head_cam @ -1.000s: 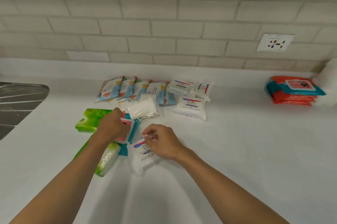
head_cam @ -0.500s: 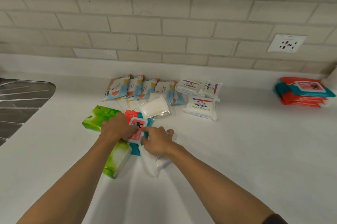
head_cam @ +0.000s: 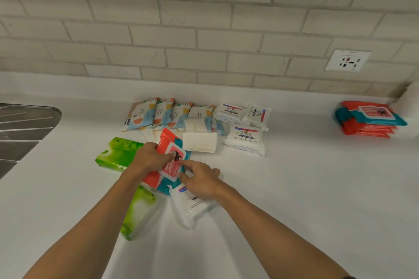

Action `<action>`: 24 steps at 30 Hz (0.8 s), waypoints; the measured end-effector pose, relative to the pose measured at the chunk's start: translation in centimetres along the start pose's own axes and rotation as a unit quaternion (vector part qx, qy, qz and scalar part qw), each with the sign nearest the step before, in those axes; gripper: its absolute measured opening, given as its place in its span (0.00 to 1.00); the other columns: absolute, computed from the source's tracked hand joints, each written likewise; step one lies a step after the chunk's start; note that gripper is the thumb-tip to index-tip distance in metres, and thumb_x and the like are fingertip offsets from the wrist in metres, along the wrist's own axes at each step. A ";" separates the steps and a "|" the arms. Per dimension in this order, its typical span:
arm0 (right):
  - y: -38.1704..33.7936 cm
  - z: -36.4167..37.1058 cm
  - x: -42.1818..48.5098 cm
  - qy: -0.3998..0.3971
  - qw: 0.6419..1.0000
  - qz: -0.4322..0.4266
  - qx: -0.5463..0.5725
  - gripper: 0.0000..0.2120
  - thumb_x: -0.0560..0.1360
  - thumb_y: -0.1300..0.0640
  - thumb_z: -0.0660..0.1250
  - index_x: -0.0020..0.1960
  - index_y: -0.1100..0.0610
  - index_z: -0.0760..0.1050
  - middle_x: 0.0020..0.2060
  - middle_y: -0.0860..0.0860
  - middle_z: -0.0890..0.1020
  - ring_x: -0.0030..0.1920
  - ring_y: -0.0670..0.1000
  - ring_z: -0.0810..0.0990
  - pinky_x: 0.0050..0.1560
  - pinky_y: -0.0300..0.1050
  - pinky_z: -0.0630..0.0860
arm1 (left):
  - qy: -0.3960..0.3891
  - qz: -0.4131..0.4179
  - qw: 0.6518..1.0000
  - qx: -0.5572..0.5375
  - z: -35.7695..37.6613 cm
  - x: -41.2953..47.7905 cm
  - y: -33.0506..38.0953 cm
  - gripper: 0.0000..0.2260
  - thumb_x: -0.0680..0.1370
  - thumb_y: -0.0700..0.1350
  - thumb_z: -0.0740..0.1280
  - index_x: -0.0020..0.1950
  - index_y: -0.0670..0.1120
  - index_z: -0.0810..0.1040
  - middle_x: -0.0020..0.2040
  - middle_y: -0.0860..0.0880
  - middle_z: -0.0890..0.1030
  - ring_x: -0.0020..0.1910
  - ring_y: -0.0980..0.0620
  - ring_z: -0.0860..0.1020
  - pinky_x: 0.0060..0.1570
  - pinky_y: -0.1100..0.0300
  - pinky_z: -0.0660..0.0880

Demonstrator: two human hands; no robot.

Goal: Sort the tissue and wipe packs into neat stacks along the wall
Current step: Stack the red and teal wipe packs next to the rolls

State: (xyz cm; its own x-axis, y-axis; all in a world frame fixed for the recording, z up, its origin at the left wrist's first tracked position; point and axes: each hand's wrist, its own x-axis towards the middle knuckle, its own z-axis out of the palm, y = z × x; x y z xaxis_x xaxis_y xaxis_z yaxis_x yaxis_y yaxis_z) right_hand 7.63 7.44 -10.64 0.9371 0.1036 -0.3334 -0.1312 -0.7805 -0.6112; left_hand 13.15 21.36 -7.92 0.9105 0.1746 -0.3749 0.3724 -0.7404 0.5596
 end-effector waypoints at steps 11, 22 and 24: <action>1.6 -1.7 0.2 -0.010 0.994 -0.017 0.105 0.15 0.79 0.50 0.63 0.66 0.44 0.75 0.67 0.47 0.76 0.67 0.51 0.72 0.71 0.56 0.66 | 0.099 0.036 0.993 0.059 -3.5 -0.1 1.6 0.19 0.74 0.54 0.72 0.61 0.48 0.73 0.56 0.44 0.82 0.44 0.45 0.82 0.37 0.53 0.79; 5.9 -6.3 -2.3 0.113 0.954 -0.064 0.270 0.10 0.80 0.60 0.64 0.56 0.52 0.81 0.54 0.48 0.83 0.55 0.48 0.81 0.56 0.37 0.75 | 0.161 0.144 0.976 0.032 -4.0 -2.2 7.8 0.18 0.75 0.53 0.71 0.62 0.49 0.74 0.57 0.46 0.81 0.42 0.48 0.78 0.38 0.54 0.74; 6.6 -7.7 -2.9 0.112 0.943 -0.052 0.310 0.10 0.80 0.59 0.63 0.55 0.50 0.81 0.52 0.48 0.84 0.53 0.50 0.82 0.52 0.38 0.76 | 0.150 0.154 0.976 0.031 -3.0 -2.9 9.7 0.20 0.76 0.53 0.70 0.65 0.50 0.72 0.59 0.46 0.80 0.44 0.48 0.79 0.37 0.55 0.73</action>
State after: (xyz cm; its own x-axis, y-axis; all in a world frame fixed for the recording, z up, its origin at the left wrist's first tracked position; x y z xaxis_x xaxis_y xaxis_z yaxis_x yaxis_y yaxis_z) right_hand 6.51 -2.80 -8.21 0.9909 -0.0269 -0.1319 -0.1344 -0.2550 -0.9576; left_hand 14.66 15.67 0.82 0.9927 0.1123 0.0433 0.0686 -0.8237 0.5628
